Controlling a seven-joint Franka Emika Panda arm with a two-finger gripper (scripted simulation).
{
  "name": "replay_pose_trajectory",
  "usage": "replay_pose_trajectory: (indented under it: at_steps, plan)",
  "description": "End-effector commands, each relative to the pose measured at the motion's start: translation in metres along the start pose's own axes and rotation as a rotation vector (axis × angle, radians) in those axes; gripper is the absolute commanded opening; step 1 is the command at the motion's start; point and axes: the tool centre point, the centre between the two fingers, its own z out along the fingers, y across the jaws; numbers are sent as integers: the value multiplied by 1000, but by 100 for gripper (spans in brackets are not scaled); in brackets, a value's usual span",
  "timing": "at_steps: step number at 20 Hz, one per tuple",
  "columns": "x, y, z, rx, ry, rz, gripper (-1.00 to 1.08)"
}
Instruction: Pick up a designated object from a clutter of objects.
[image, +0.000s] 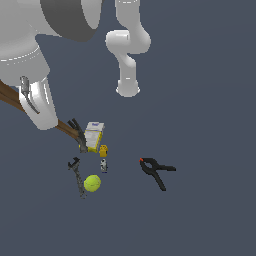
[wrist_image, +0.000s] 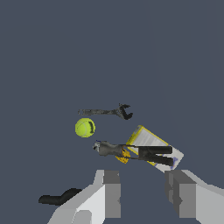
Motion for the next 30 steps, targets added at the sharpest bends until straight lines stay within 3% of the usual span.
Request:
replay_pose_trajectory:
  at_steps: [1,13,30]
  plan:
    - [3,0,-15,1,1,-1,-100]
    - [6,0,-31,-3,-3,-2,-100]
    - [-19,-20,-82,-3,-3,-2,-100]
